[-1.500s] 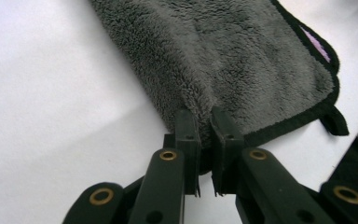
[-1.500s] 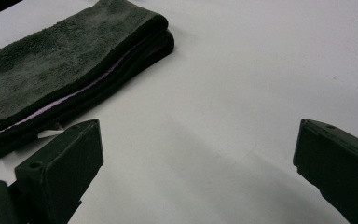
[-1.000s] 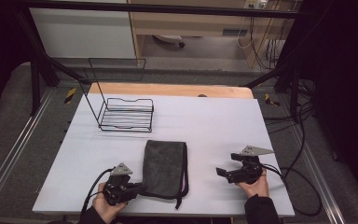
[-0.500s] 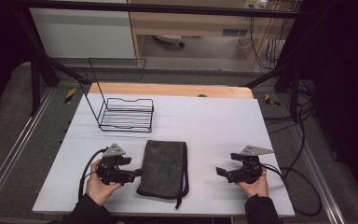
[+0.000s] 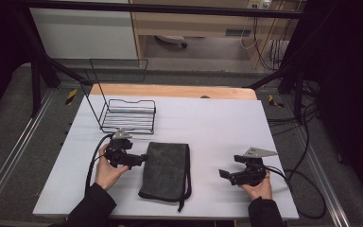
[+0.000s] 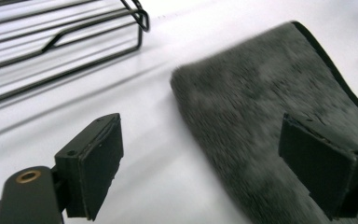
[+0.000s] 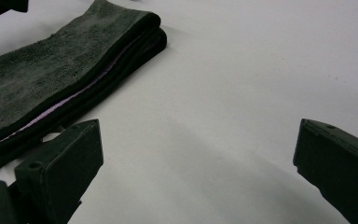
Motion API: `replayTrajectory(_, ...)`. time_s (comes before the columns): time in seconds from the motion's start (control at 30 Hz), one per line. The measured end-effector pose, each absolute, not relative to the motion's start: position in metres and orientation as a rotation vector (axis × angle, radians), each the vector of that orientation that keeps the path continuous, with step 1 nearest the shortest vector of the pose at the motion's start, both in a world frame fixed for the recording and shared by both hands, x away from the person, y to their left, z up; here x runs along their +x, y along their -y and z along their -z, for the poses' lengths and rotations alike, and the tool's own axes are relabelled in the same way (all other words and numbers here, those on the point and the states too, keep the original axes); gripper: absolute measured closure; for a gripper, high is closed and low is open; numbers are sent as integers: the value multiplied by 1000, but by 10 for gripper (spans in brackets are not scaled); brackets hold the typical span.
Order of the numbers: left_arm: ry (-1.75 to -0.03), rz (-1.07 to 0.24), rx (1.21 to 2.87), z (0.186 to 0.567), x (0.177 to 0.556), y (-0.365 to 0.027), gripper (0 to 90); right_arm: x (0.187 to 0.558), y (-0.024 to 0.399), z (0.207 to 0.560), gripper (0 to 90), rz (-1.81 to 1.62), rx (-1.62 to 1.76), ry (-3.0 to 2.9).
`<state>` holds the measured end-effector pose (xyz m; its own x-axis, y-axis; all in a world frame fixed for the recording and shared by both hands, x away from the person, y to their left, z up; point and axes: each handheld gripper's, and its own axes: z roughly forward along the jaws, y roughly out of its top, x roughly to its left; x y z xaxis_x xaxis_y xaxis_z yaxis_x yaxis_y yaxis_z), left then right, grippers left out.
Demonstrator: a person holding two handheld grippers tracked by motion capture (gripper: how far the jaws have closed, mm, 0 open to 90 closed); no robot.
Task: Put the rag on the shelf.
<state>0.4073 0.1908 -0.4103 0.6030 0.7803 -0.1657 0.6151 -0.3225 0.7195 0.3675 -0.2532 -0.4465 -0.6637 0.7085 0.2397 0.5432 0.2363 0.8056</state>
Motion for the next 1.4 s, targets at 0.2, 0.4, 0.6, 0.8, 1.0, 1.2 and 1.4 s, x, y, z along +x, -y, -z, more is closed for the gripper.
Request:
replayTrajectory(0.2, -1121, -281, 2053, 415, 425, -183, 159, 368, 253, 447, 20, -1398, 1194, -2330)
replayTrajectory(0.4, -1160, -269, 2038, 426, 439, -180, 269, 367, 252, 447, 20, -1396, 1198, -2331)
replayTrajectory(0.6, -1181, -251, 2052, 435, 445, -178, 374, 368, 252, 448, 21, -1394, 1202, -2332)
replayTrajectory(0.8, -1200, -176, 2035, 442, 449, -173, 519, 369, 249, 448, 23, -1390, 1193, -2342)
replayTrajectory(1.0, -1183, -179, 2057, 444, 445, -165, 597, 370, 246, 446, 30, -1397, 1204, -2340)
replayTrajectory(1.2, -1183, -152, 2047, 446, 443, -164, 719, 373, 235, 442, 59, -1380, 1195, -2341)
replayTrajectory(1.4, -1175, -157, 2053, 447, 442, -163, 756, 380, 217, 434, 112, -1380, 1181, -2342)
